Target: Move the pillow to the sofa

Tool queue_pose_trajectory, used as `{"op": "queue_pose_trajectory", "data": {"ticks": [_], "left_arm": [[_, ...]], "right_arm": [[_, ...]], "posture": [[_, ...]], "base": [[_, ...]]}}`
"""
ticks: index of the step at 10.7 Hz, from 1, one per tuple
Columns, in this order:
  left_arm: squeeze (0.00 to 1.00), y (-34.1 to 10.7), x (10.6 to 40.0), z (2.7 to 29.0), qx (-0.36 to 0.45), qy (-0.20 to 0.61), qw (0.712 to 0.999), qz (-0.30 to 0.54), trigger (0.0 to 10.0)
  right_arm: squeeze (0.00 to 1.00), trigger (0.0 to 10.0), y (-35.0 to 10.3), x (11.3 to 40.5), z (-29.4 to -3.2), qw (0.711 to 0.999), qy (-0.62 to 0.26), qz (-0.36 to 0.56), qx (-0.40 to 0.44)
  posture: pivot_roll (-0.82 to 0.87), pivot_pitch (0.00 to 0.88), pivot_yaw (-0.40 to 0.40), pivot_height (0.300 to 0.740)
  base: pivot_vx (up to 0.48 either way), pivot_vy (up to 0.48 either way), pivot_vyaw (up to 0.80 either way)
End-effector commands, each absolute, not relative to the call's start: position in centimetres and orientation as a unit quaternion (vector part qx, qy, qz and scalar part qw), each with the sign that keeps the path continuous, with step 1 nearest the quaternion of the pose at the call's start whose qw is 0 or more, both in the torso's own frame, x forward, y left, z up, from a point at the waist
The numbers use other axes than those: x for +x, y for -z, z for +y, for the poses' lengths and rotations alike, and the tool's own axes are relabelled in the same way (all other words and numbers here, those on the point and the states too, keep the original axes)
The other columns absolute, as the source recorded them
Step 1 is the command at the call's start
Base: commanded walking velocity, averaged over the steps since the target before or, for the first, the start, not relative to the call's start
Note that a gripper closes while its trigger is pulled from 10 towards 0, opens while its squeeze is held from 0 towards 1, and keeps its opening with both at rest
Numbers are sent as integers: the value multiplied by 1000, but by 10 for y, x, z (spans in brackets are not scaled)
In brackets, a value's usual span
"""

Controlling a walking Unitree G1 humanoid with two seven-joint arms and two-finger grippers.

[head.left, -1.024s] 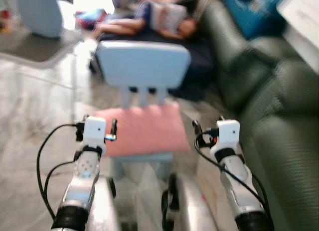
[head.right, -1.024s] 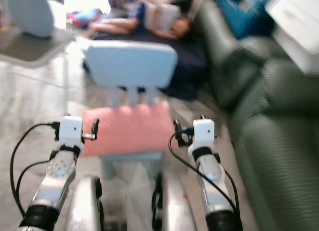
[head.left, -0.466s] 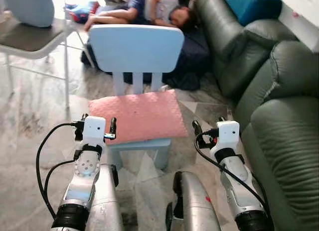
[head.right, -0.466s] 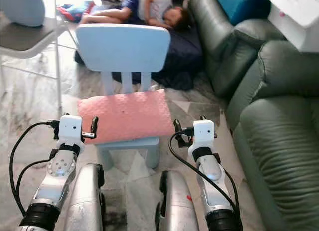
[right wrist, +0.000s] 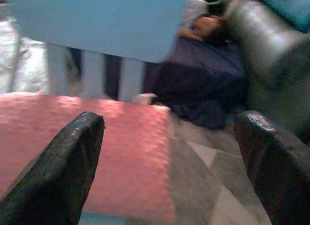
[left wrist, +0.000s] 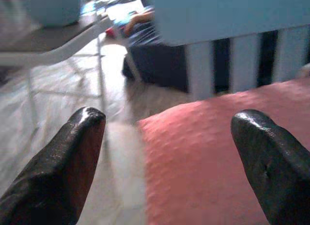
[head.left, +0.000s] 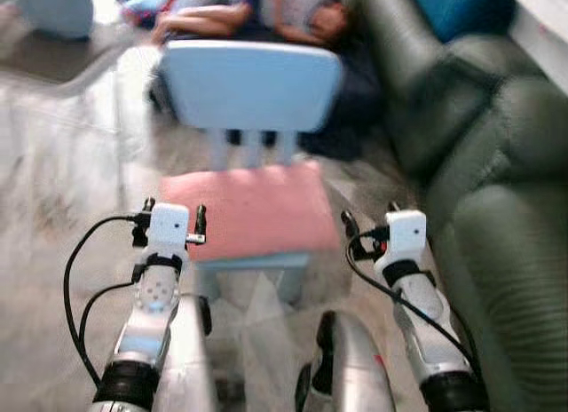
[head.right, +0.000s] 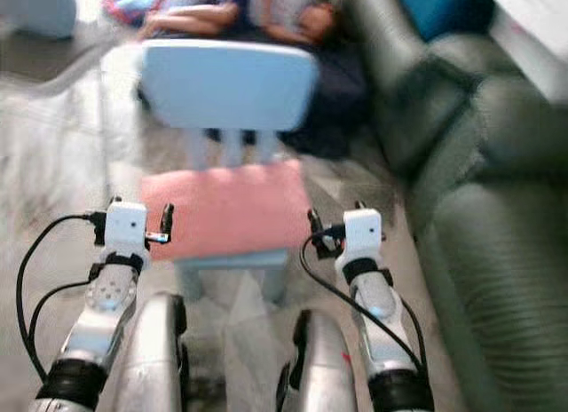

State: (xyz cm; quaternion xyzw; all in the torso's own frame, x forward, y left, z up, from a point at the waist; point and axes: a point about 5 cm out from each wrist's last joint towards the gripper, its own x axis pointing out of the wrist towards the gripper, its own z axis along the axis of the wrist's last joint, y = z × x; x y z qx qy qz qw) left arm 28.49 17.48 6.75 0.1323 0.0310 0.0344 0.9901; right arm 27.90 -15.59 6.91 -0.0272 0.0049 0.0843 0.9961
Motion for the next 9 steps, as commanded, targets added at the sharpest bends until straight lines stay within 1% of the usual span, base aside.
{"op": "queue_pose_trajectory", "data": {"ticks": [1,4,7,8,9], "left_arm": [[0,-63,283,174,131,-36,990,40,10000],[0,-63,283,173,131,-32,990,38,10000],[0,-61,282,171,128,-27,991,40,10000],[0,-60,282,171,127,-27,991,42,10000],[0,-60,282,171,127,-27,991,43,10000]], "right_arm": [[0,10000,-67,276,-156,996,-87,8,-24],[0,10000,-67,277,-157,996,-86,10,-22],[0,10000,-67,278,-157,995,-91,10,-27],[0,10000,-67,278,-156,995,-95,10,-32],[0,10000,-66,278,-156,995,-95,11,-30]], "posture": [[-27,157,-90,599],[-28,159,-92,599],[-25,159,-96,599],[-25,159,-96,599],[-25,159,-96,599]], "base": [[0,0,0],[0,0,0],[341,0,0],[375,0,619],[371,0,0]]}}
